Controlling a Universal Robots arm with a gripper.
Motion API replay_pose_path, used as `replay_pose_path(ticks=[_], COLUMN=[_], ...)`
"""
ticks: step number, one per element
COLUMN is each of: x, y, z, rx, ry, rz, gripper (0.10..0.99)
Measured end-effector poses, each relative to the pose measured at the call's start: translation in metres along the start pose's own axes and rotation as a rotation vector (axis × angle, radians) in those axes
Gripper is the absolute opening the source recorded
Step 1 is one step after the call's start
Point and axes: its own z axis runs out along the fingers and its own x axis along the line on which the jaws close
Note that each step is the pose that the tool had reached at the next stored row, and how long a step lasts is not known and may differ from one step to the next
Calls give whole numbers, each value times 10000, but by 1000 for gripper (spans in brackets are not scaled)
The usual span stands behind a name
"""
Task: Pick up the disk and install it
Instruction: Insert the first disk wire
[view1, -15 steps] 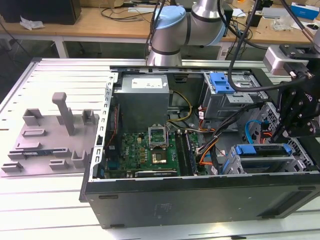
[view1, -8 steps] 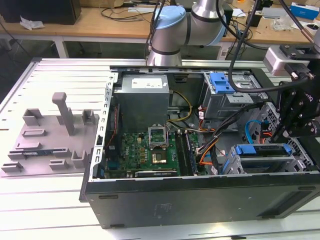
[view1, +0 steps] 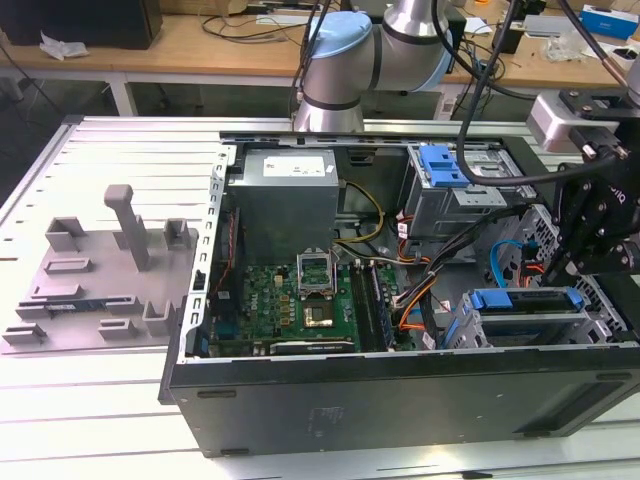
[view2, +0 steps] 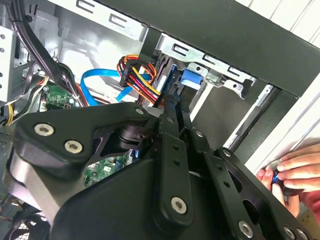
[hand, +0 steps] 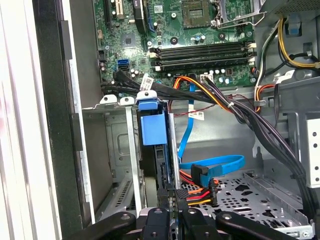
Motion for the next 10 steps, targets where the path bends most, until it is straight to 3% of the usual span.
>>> replay_pose_path(ticks=[10], x=[3], y=[1], z=[32], rx=[1], ry=[0], rz=[1], gripper=[165])
